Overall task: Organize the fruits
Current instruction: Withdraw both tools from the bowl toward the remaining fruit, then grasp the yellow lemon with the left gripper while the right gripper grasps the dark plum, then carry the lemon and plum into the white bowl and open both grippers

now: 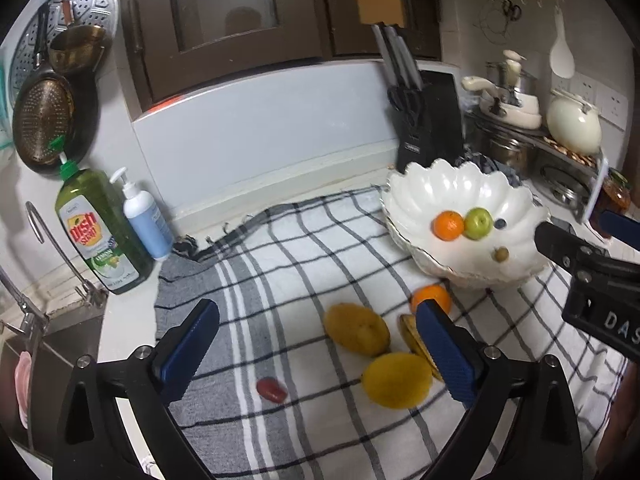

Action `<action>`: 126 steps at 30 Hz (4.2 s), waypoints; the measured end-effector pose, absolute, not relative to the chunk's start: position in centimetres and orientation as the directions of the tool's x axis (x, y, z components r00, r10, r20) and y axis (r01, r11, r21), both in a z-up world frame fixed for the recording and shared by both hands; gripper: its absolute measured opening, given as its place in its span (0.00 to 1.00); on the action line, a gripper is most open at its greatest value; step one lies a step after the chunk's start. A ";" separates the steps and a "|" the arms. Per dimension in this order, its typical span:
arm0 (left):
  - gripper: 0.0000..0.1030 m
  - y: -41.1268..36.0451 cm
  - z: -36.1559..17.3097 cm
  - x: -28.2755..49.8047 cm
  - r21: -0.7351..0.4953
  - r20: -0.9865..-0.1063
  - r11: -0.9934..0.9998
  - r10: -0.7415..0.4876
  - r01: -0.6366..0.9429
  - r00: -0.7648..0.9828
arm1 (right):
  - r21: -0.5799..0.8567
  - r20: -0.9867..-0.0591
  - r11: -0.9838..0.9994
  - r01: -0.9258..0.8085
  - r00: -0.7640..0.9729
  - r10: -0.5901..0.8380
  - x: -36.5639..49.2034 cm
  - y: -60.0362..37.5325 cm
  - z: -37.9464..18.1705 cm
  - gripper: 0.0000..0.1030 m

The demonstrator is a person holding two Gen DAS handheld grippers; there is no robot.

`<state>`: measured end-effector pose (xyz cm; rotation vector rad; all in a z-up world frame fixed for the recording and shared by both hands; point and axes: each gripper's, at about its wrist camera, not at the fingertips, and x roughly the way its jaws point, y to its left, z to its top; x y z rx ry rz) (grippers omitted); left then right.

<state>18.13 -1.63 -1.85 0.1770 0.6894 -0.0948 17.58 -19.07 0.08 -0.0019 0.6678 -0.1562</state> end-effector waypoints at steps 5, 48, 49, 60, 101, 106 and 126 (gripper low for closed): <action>0.99 -2.1 -3.0 17.3 0.128 -0.642 0.976 -0.054 0.177 0.765 | -0.036 -0.640 0.984 0.173 0.753 -0.155 16.8 -19.6 -1.3 0.89; 0.70 -5.0 -14.4 19.7 0.025 -0.782 0.948 -0.179 0.317 0.597 | -0.056 -0.744 0.974 0.220 0.642 -0.188 16.5 -21.6 -10.6 0.89; 0.67 -5.1 -14.4 19.7 0.027 -0.780 0.947 -0.180 0.319 0.599 | -0.055 -0.744 0.975 0.218 0.642 -0.185 16.4 -21.6 -10.7 0.89; 0.64 -4.6 -14.2 19.4 0.032 -0.782 0.957 -0.156 0.289 0.603 | -0.050 -0.749 0.991 0.121 0.652 -0.117 17.4 -20.7 -11.4 0.88; 0.64 -3.7 -8.3 17.2 0.043 -0.716 0.973 -0.129 0.227 0.686 | 0.043 -0.744 0.999 -0.016 0.667 0.043 16.6 -19.6 -8.6 0.25; 0.64 -5.2 -5.8 17.7 0.050 -0.690 0.964 -0.156 0.262 0.707 | 0.042 -0.712 0.999 0.015 0.702 0.019 17.1 -21.2 -6.0 0.25; 0.64 -11.9 -1.8 23.9 0.030 -0.677 0.934 -0.243 0.355 0.695 | 0.010 -0.687 0.995 0.100 0.724 -0.066 21.2 -27.1 -0.9 0.25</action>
